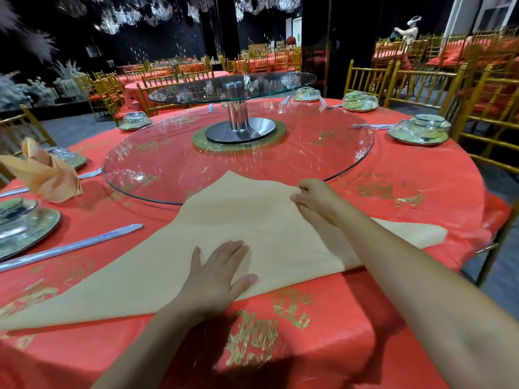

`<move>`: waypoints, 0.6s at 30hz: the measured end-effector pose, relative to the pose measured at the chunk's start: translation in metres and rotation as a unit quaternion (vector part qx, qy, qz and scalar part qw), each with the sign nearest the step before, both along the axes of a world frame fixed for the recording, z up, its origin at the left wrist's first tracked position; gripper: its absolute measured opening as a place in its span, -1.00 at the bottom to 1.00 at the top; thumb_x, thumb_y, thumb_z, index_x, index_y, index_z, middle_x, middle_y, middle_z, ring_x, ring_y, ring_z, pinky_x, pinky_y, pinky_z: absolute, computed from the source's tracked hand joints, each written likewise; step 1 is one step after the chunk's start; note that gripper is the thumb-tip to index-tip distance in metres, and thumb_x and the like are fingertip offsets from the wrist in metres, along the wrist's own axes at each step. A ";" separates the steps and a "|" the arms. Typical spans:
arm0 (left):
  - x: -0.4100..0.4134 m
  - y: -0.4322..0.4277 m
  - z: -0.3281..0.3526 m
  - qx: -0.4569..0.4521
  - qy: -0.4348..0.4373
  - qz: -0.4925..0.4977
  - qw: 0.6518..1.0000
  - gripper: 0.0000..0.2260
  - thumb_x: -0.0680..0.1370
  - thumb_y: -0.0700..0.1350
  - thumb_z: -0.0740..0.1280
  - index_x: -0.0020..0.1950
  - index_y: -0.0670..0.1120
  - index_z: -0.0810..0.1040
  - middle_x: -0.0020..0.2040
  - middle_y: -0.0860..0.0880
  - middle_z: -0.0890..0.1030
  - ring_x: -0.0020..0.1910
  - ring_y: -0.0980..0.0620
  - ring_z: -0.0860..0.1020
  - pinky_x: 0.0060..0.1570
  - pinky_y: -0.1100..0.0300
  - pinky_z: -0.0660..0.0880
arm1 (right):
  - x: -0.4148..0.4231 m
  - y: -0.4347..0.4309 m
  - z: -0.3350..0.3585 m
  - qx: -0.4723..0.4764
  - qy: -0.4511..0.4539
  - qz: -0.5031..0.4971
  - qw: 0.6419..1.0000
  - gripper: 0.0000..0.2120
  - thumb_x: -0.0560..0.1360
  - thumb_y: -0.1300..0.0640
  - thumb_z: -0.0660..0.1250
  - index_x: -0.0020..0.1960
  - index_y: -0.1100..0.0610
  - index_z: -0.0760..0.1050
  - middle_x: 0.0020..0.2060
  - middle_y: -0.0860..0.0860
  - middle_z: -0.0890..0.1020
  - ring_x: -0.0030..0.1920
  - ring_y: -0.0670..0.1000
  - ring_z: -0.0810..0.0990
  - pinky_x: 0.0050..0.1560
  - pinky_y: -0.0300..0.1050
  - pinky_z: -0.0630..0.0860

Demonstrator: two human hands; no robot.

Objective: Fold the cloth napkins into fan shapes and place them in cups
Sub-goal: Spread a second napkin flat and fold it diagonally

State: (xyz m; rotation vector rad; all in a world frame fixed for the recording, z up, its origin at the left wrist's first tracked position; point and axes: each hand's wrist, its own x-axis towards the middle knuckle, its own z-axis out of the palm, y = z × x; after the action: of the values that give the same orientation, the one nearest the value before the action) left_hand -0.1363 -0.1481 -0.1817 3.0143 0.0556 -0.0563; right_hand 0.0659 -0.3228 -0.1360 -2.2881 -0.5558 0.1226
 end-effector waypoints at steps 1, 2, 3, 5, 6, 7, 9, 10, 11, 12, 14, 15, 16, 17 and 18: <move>0.001 0.001 0.000 -0.001 0.000 0.006 1.000 0.10 0.06 0.52 -0.58 0.52 0.13 -0.05 0.53 0.18 -0.08 0.49 0.23 -0.15 0.42 -0.17 -0.28 | 0.000 0.005 0.001 0.000 -0.028 -0.001 1.000 -0.61 0.46 0.20 0.29 -0.41 0.08 0.14 -0.46 -0.02 0.23 -0.31 0.03 0.25 -0.30 -0.09 0.12; 0.001 0.004 0.001 0.000 -0.001 0.013 1.000 0.10 0.05 0.52 -0.58 0.52 0.16 -0.06 0.53 0.19 -0.09 0.49 0.24 -0.15 0.42 -0.18 -0.28 | 0.002 0.011 0.001 0.002 -0.058 0.003 0.998 -0.61 0.47 0.19 0.28 -0.41 0.08 0.13 -0.46 -0.02 0.24 -0.30 0.04 0.26 -0.29 -0.08 0.14; 0.002 0.007 0.001 0.001 -0.003 0.021 1.000 0.09 0.05 0.52 -0.58 0.51 0.17 -0.07 0.53 0.18 -0.08 0.49 0.24 -0.13 0.41 -0.18 -0.28 | 0.002 0.017 0.002 0.004 -0.077 0.000 0.997 -0.61 0.48 0.17 0.27 -0.41 0.07 0.13 -0.46 -0.03 0.25 -0.30 0.05 0.28 -0.28 -0.07 0.16; 0.003 0.013 0.003 -0.002 -0.003 0.036 0.999 0.10 0.04 0.53 -0.57 0.51 0.18 -0.05 0.54 0.16 -0.07 0.50 0.22 -0.10 0.41 -0.18 -0.28 | 0.002 0.026 0.002 -0.008 -0.111 -0.010 0.994 -0.66 0.50 0.14 0.25 -0.38 0.07 0.18 -0.43 -0.02 0.32 -0.28 0.10 0.37 -0.27 -0.06 0.21; 0.004 0.016 0.003 -0.004 0.000 0.041 0.999 0.11 0.04 0.54 -0.57 0.51 0.18 -0.04 0.54 0.15 -0.07 0.50 0.21 -0.10 0.42 -0.18 -0.27 | 0.002 0.030 0.001 -0.039 -0.124 -0.017 0.991 -0.73 0.50 0.12 0.24 -0.34 0.09 0.26 -0.37 0.01 0.41 -0.22 0.13 0.44 -0.25 -0.05 0.25; 0.004 0.017 0.003 -0.004 0.005 0.042 0.999 0.11 0.03 0.54 -0.57 0.51 0.19 -0.03 0.54 0.15 -0.06 0.50 0.20 -0.10 0.42 -0.17 -0.26 | -0.001 0.031 0.001 -0.088 -0.129 -0.028 0.987 -0.84 0.50 0.11 0.23 -0.24 0.11 0.37 -0.25 0.05 0.50 -0.11 0.16 0.49 -0.20 -0.05 0.30; 0.005 0.017 0.002 -0.001 0.008 0.040 0.999 0.10 0.04 0.54 -0.57 0.51 0.20 -0.02 0.54 0.14 -0.07 0.51 0.19 -0.12 0.42 -0.16 -0.25 | -0.007 0.027 -0.004 -0.164 -0.157 -0.033 0.973 -0.80 0.50 0.08 0.24 0.07 0.16 0.44 0.05 0.11 0.51 0.12 0.18 0.45 0.04 -0.01 0.34; 0.005 0.017 0.000 -0.001 0.007 0.039 0.999 0.10 0.04 0.53 -0.57 0.51 0.21 -0.01 0.54 0.14 -0.06 0.51 0.18 -0.12 0.42 -0.16 -0.24 | -0.013 0.021 -0.007 -0.173 -0.169 -0.035 0.970 -0.70 0.49 0.06 0.25 0.18 0.16 0.40 0.13 0.11 0.47 0.19 0.17 0.40 0.14 0.01 0.30; 0.005 0.017 -0.001 0.000 0.003 0.039 0.999 0.09 0.05 0.53 -0.57 0.50 0.21 -0.01 0.54 0.14 -0.06 0.51 0.18 -0.12 0.42 -0.16 -0.24 | -0.019 0.009 -0.009 -0.166 -0.181 -0.045 0.968 -0.63 0.49 0.05 0.26 0.25 0.16 0.36 0.18 0.12 0.44 0.23 0.17 0.36 0.19 0.02 0.27; 0.005 0.017 -0.002 0.002 0.000 0.040 0.999 0.08 0.06 0.53 -0.57 0.50 0.22 -0.01 0.54 0.14 -0.06 0.51 0.19 -0.13 0.42 -0.16 -0.23 | -0.023 -0.006 -0.011 -0.161 -0.195 -0.058 0.966 -0.60 0.50 0.05 0.25 0.29 0.16 0.34 0.20 0.13 0.42 0.25 0.18 0.34 0.20 0.02 0.26; 0.006 0.018 -0.002 0.007 -0.001 0.041 0.999 0.07 0.06 0.52 -0.58 0.50 0.23 -0.04 0.54 0.16 -0.08 0.50 0.19 -0.14 0.42 -0.15 -0.23 | -0.024 -0.050 -0.012 -0.190 -0.204 -0.117 0.953 -0.62 0.51 0.03 0.23 0.27 0.17 0.39 0.19 0.17 0.45 0.24 0.20 0.36 0.21 0.03 0.26; 0.006 0.018 -0.002 0.011 0.003 0.041 0.999 0.07 0.05 0.52 -0.59 0.50 0.23 -0.05 0.53 0.17 -0.10 0.50 0.20 -0.15 0.42 -0.15 -0.23 | -0.021 -0.078 -0.012 -0.211 -0.193 -0.169 0.943 -0.63 0.51 0.01 0.24 0.24 0.18 0.43 0.17 0.21 0.47 0.23 0.22 0.38 0.22 0.03 0.27; 0.006 0.018 -0.002 0.014 0.006 0.040 0.999 0.07 0.05 0.52 -0.59 0.50 0.24 -0.06 0.53 0.17 -0.10 0.50 0.20 -0.16 0.42 -0.15 -0.23 | -0.019 -0.107 -0.012 -0.225 -0.166 -0.226 0.933 -0.63 0.51 -0.01 0.25 0.20 0.20 0.47 0.15 0.26 0.48 0.21 0.25 0.40 0.21 0.04 0.30; 0.006 0.018 -0.002 0.011 0.007 0.039 0.999 0.07 0.05 0.52 -0.59 0.50 0.24 -0.06 0.54 0.17 -0.10 0.50 0.19 -0.16 0.42 -0.15 -0.24 | -0.018 -0.133 -0.010 -0.227 -0.127 -0.276 0.925 -0.63 0.51 -0.04 0.25 0.14 0.22 0.50 0.12 0.30 0.50 0.19 0.28 0.42 0.18 0.05 0.34; 0.006 0.018 -0.001 0.004 0.007 0.038 0.999 0.07 0.05 0.53 -0.58 0.50 0.23 -0.05 0.54 0.16 -0.09 0.50 0.19 -0.15 0.42 -0.15 -0.25 | -0.019 -0.156 -0.008 -0.222 -0.080 -0.305 0.923 -0.64 0.51 -0.07 0.23 0.05 0.23 0.53 0.08 0.32 0.53 0.15 0.28 0.46 0.10 0.04 0.38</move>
State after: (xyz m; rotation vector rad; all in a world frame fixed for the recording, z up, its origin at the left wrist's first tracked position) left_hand -0.1305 -0.1297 -0.1830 3.0159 0.1721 -0.0703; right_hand 0.0465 -0.4783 -0.1435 -2.8216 0.1521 -0.2737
